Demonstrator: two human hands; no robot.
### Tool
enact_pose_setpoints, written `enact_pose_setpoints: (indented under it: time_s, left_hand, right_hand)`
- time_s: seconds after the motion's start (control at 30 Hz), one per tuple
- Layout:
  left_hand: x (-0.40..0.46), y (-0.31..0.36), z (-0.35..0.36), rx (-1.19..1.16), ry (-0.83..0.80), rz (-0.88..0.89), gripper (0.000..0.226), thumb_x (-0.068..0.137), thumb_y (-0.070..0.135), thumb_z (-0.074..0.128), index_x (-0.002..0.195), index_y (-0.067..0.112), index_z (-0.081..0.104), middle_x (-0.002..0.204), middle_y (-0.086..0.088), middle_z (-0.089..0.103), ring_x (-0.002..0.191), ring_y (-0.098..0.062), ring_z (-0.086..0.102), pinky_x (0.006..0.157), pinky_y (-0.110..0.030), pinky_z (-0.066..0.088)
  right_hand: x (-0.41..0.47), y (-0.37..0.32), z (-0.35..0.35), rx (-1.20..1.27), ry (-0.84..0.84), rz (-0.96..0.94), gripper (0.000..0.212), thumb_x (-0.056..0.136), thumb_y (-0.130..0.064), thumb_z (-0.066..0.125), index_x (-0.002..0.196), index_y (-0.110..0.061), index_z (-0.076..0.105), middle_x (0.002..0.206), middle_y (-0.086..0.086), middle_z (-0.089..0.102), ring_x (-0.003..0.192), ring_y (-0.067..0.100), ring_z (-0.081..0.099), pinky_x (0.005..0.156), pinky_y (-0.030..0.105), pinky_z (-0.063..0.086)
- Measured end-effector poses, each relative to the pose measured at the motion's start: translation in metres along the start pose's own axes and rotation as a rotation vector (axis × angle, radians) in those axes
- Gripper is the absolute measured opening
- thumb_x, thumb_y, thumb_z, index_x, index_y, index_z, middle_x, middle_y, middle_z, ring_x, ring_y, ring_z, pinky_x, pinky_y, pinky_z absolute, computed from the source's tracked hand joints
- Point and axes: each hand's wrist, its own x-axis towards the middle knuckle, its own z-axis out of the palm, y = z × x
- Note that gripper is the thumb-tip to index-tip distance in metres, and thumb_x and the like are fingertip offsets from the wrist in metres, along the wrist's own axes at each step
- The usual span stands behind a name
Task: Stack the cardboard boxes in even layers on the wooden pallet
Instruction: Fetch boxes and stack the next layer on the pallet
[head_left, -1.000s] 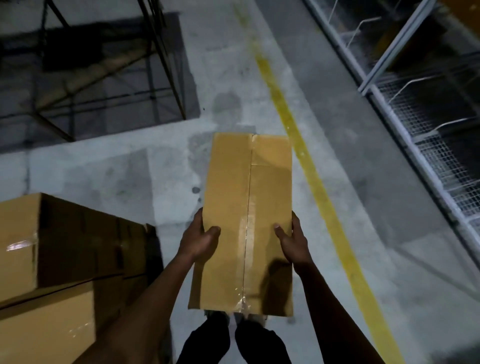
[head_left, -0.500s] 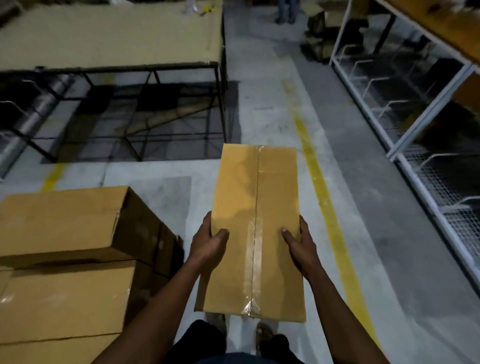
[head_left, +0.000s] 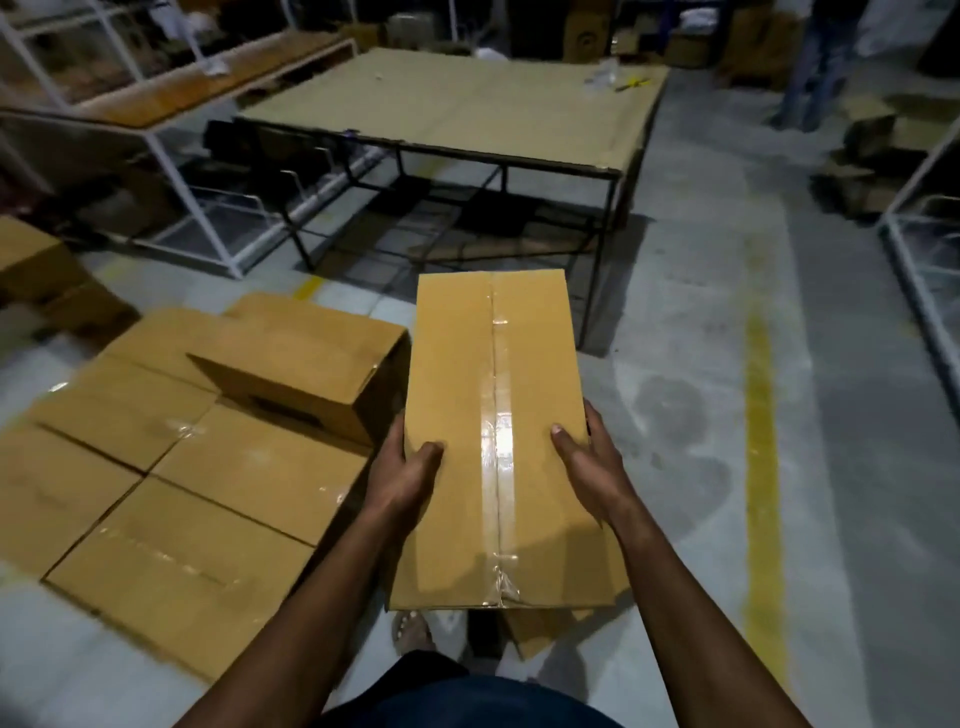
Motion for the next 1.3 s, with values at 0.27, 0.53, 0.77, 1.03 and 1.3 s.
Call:
enact_pose_setpoints:
  time_s: [0.27,0.53,0.77,1.03,1.3]
  left_hand:
    - [-0.016,-0.009,-0.09,-0.138,0.253,-0.041,0.069,0.1,0.037,0.066,0.157,0.05,0.028,0.13,0.012,0.053,0.105,-0.009,0.059,0.077,-0.034,0.055]
    - [-0.006,-0.038,-0.176,-0.068,0.442,-0.115,0.071,0.092,0.054,0.065,0.153,0.053,0.028,0.145,0.004,0.052,0.123,-0.029,0.055,0.101,-0.058,0.049]
    - [0.025,-0.066,-0.237,-0.131,0.562,-0.154,0.066,0.099,0.044,0.063,0.155,0.05,0.029,0.137,0.012,0.049,0.12,-0.024,0.052,0.099,-0.051,0.047]
    - [0.05,-0.102,-0.311,-0.162,0.7,-0.236,0.059,0.093,0.05,0.064,0.146,0.055,0.039,0.137,0.008,0.059,0.119,-0.027,0.059,0.1,-0.056,0.051]
    - [0.06,-0.129,-0.357,-0.212,0.806,-0.33,0.071,0.09,0.057,0.062,0.152,0.058,0.027,0.146,0.006,0.053,0.123,-0.031,0.056,0.103,-0.062,0.049]
  right_hand:
    - [0.029,-0.061,0.093,-0.074,-0.253,-0.132,0.059,0.097,-0.047,0.065,0.149,-0.049,0.04,0.14,-0.016,0.058,0.124,0.012,0.057,0.103,0.036,0.049]
    - [0.06,-0.098,0.199,-0.15,-0.466,-0.204,0.064,0.096,-0.044,0.068,0.153,-0.044,0.038,0.146,-0.004,0.055,0.129,0.019,0.055,0.109,0.043,0.047]
    - [0.094,-0.114,0.289,-0.18,-0.574,-0.236,0.065,0.095,-0.049,0.067,0.151,-0.051,0.036,0.148,-0.008,0.053,0.131,0.016,0.052,0.109,0.045,0.046]
    - [0.123,-0.122,0.405,-0.275,-0.692,-0.25,0.069,0.091,-0.057,0.064,0.151,-0.053,0.032,0.155,-0.008,0.046,0.139,0.021,0.047,0.114,0.05,0.042]
    - [0.14,-0.135,0.489,-0.33,-0.84,-0.283,0.071,0.092,-0.057,0.063,0.154,-0.053,0.03,0.157,-0.011,0.044,0.142,0.017,0.044,0.117,0.047,0.04]
